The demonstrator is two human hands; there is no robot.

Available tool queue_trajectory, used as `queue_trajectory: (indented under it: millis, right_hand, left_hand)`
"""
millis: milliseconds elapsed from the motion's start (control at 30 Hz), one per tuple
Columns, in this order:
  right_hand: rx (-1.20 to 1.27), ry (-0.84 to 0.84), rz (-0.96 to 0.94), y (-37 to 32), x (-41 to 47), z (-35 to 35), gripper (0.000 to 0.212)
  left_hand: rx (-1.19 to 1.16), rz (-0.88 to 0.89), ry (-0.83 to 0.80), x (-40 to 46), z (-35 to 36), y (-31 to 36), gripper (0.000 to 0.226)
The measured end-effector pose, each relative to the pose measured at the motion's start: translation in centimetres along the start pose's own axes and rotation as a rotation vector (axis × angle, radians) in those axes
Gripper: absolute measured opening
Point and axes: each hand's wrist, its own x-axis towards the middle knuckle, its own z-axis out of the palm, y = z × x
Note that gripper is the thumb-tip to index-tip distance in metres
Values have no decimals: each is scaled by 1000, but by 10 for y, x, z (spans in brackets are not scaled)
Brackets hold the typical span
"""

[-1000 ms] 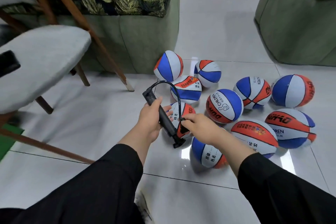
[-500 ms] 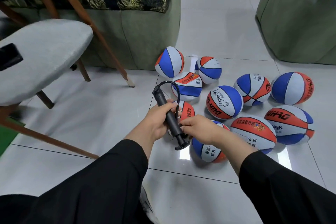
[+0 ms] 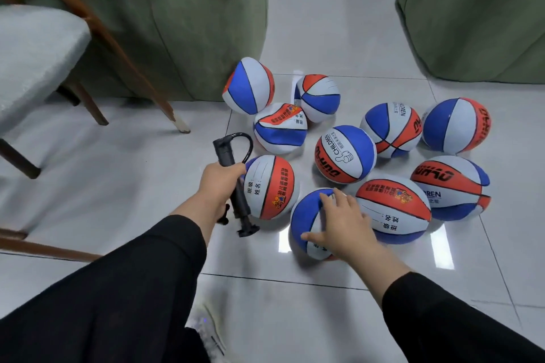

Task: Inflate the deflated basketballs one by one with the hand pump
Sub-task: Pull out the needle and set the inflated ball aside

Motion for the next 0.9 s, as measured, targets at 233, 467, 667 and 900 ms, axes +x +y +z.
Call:
queue_trajectory:
  millis: [233,467,667,900]
  right_hand:
    - [100,-42,66,15,9,30,137]
    - [154,-11,88,21,28,35,137]
    - [114,-31,93,18,35,27,130]
    - [144,-133,18,30,41,-21,125]
  left_hand:
    - [228,36,-130,29,23,-13,10]
    - [198,25,-74,43,44,-25,8]
    - [151,35,-63,46,50,-24,10]
    - [130,24,-23,46,47,-20,9]
